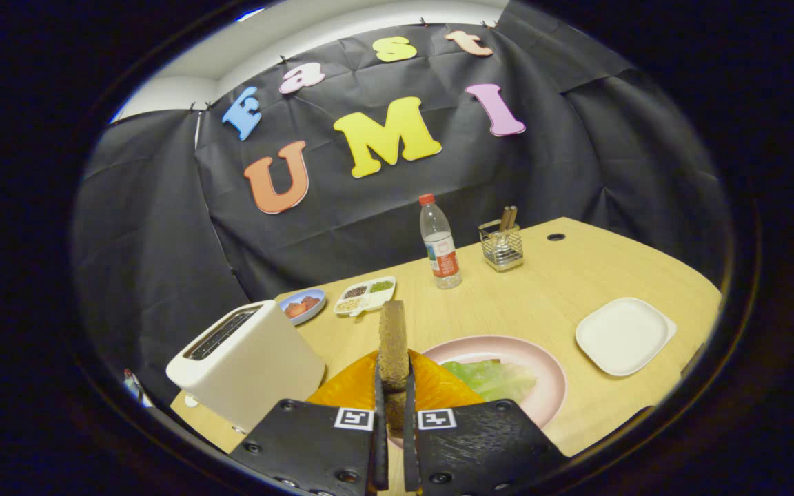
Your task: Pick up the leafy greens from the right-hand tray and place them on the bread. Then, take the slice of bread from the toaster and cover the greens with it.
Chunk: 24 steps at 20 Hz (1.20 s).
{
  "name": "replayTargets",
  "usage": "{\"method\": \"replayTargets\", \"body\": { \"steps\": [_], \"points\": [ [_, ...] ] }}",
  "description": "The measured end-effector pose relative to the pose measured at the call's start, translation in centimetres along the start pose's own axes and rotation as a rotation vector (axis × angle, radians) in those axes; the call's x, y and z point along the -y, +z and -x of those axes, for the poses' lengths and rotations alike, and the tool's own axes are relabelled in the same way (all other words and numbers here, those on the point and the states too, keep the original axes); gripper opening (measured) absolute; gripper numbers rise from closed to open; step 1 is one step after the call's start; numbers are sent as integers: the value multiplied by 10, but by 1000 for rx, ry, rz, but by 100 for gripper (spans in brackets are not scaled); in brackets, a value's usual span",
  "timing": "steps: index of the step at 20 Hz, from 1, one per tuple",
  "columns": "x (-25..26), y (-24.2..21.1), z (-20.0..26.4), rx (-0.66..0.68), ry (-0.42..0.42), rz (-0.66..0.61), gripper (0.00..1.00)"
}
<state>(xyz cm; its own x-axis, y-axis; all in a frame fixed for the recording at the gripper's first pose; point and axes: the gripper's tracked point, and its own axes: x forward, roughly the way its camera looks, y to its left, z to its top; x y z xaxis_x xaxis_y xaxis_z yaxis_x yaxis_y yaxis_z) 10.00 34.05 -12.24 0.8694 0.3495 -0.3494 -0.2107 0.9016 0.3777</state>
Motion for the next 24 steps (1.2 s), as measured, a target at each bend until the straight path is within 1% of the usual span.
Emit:
{"method": "replayTargets", "body": {
  "steps": [3, 6, 9, 10, 11, 13, 16, 17, 19, 21, 22, 23, 24],
  "points": [
    [11, -1, -4, 7, -13, -29, 9],
    [21, -10, -8, -8, -28, -28, 8],
    [30, -17, -7, -11, -39, 12, 12],
    [34, -18, -8, -11, -45, 34, 23],
    [39, -19, -8, -13, -51, 47, 26],
    [50, -23, -9, -30, -64, 48, 37],
    [67, -24, -7, -40, -93, 23, 48],
    [72, -25, -6, -41, -102, 17, 48],
    [86, -21, -5, -30, -120, 16, 58],
    [89, -15, 0, -10, -88, 5, 61],
    [93, -9, 4, 9, -83, 9, 71],
    [100, 0, 9, 38, -86, 25, 76],
    [107, 12, 15, 76, -98, 47, 88]
  ]
}}
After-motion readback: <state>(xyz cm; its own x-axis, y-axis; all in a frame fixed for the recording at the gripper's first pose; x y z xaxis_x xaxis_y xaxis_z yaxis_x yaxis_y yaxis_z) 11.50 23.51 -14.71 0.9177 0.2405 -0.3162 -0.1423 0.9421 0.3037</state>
